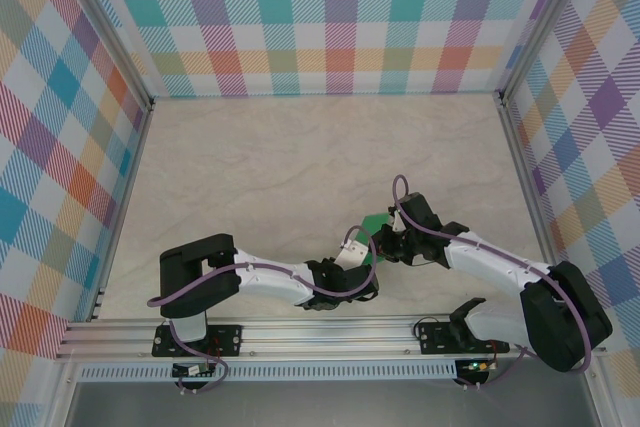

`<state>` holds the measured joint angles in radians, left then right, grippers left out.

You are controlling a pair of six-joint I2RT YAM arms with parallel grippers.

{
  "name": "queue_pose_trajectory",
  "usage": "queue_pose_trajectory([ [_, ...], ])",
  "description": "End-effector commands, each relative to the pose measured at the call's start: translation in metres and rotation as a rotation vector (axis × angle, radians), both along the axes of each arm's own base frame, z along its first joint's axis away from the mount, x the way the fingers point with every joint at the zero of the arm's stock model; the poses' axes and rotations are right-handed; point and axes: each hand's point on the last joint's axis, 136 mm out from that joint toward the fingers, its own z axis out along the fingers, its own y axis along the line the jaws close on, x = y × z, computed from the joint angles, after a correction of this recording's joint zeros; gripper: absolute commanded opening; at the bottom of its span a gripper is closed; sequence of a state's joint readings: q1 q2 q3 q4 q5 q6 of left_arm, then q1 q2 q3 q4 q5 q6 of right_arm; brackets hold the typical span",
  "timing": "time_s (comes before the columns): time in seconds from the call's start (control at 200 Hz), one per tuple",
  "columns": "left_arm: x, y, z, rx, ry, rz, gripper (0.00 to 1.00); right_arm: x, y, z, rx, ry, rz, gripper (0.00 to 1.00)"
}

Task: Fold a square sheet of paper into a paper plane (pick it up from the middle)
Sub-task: Fourth fold the wing at the center of the table.

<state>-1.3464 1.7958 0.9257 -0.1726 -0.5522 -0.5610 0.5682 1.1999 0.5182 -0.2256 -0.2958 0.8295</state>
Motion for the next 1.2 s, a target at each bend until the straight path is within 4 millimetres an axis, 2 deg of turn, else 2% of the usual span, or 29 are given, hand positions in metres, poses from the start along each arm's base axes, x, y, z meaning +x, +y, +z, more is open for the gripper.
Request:
queue_pose_trajectory([
  [0.0,0.001,-0.010,0.019,-0.072,-0.035,-0.003,0.35,0.007,0.005,0.010,0.030,-0.017,-0.003,0.12],
  [0.25,0.000,-0.020,0.029,-0.105,-0.042,-0.034,0.37,0.006,0.004,0.008,0.024,-0.015,-0.005,0.12],
  [0.495,0.003,-0.016,0.030,-0.089,-0.054,-0.014,0.41,0.008,0.004,0.010,0.027,-0.019,-0.004,0.12],
  [0.755,0.003,-0.016,0.028,-0.078,-0.055,-0.013,0.27,0.009,0.004,0.010,0.026,-0.020,-0.003,0.13],
  [0.915,0.003,-0.016,0.028,-0.077,-0.055,-0.017,0.25,0.008,0.004,0.010,0.025,-0.017,-0.001,0.13],
  [1.195,0.002,-0.017,0.025,-0.074,-0.043,-0.022,0.14,0.009,0.005,0.011,0.026,-0.017,0.004,0.14],
])
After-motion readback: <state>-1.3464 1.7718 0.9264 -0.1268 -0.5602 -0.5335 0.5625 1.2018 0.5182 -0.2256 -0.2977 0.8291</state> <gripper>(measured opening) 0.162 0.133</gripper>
